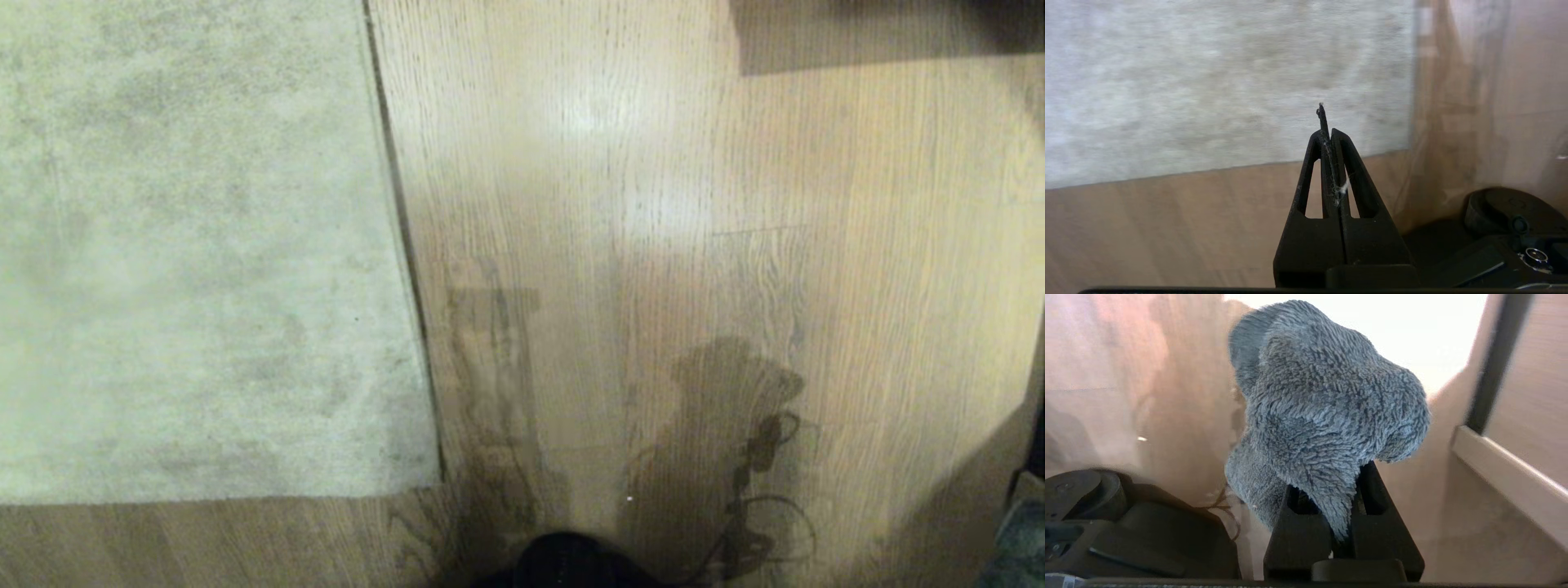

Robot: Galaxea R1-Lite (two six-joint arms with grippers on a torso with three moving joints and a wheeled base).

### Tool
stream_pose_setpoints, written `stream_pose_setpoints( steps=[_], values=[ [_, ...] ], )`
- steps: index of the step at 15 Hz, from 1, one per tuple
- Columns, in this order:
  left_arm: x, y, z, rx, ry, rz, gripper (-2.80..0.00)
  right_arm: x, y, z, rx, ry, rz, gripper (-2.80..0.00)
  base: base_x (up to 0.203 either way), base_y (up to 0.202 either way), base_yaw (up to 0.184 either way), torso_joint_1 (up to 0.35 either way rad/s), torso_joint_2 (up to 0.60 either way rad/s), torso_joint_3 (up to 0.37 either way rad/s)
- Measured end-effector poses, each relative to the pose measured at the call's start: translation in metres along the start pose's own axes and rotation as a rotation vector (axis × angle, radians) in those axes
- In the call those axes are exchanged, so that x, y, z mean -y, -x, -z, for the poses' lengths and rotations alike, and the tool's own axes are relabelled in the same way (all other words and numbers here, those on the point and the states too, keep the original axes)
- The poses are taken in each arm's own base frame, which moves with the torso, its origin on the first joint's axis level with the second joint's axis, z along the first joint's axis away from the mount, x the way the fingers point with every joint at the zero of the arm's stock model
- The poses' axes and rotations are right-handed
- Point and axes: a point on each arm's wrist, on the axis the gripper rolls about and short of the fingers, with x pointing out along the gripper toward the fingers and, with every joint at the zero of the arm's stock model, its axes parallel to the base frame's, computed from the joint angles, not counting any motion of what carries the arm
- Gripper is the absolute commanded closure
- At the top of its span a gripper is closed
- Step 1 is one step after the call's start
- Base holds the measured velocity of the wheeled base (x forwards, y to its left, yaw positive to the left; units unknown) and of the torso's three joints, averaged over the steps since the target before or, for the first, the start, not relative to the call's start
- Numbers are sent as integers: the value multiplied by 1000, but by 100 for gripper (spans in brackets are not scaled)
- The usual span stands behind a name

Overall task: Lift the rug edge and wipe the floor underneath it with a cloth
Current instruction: Put down the rag

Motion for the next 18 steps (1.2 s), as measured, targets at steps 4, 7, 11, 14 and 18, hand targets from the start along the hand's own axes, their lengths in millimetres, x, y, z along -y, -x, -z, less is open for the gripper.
stream_pose_setpoints(
  steps=[4, 7, 11, 14, 18],
  values=[
    [0, 0, 0, 0, -1, 0, 0, 0, 0, 0, 0, 0, 0, 0, 0, -190, 2, 3, 2, 2],
    [0, 0, 0, 1, 0, -1, 0, 0, 0, 0, 0, 0, 0, 0, 0, -159, 1, 2, 4, 0],
    [0, 0, 0, 0, 0, 0, 0, 0, 0, 0, 1, 0, 2, 0, 0, -16, 1, -1, 0, -1],
    [0, 0, 0, 1, 0, -1, 0, 0, 0, 0, 0, 0, -1, 0, 0, 0, 0, 0, 0, 0],
    [0, 0, 0, 1, 0, -1, 0, 0, 0, 0, 0, 0, -1, 0, 0, 0, 0, 0, 0, 0]
  ],
)
